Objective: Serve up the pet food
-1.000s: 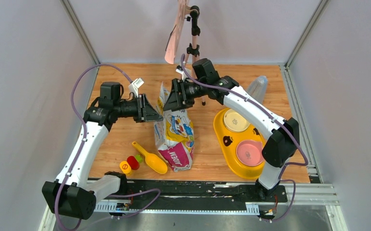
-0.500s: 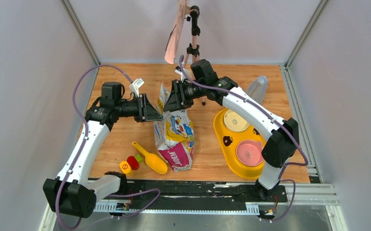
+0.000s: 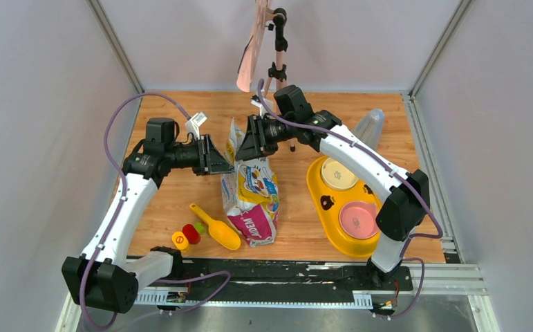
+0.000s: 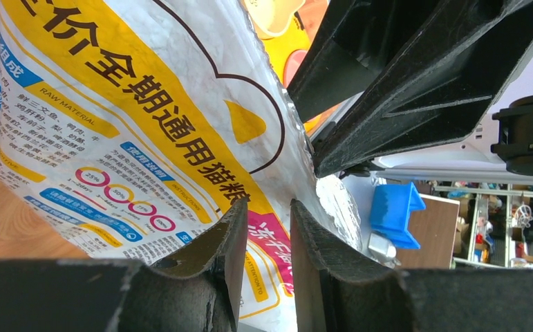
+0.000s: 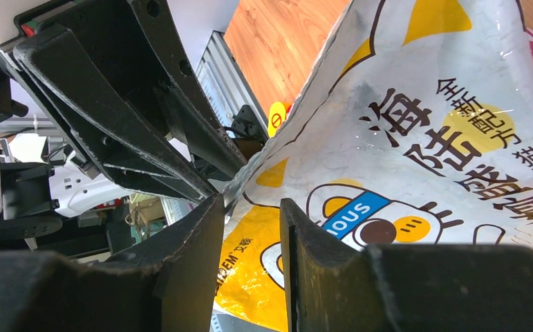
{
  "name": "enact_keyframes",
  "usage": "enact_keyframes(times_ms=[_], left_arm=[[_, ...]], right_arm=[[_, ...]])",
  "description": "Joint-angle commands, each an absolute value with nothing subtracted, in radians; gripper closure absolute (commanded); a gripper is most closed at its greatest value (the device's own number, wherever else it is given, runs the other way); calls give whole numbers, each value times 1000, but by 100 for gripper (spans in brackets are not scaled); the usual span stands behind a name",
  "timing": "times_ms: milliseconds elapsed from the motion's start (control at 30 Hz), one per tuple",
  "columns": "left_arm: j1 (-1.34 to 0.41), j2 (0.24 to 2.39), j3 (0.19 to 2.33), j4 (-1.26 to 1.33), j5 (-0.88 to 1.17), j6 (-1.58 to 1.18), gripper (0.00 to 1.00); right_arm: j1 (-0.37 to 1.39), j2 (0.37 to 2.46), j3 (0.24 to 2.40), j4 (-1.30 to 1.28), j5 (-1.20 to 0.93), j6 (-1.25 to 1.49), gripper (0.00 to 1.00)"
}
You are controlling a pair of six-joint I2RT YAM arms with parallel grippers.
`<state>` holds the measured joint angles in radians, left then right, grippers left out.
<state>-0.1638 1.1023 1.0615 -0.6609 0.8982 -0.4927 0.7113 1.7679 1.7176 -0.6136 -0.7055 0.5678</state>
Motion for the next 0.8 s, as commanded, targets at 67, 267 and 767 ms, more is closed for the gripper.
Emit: enact_keyframes(times_ms=[67,267,767], left_arm=[[-167,1091,1071,-636,895,-485,63],[-167,1097,1068,-628,894,-491,62],[-167,1085,1032,-584,875,-520,59]], right_arm=[[716,1758,1708,-587,-730,564,64],[729,1752,1697,-597,-717,560,64],[769,1724,1664,-630,-663,545,69]])
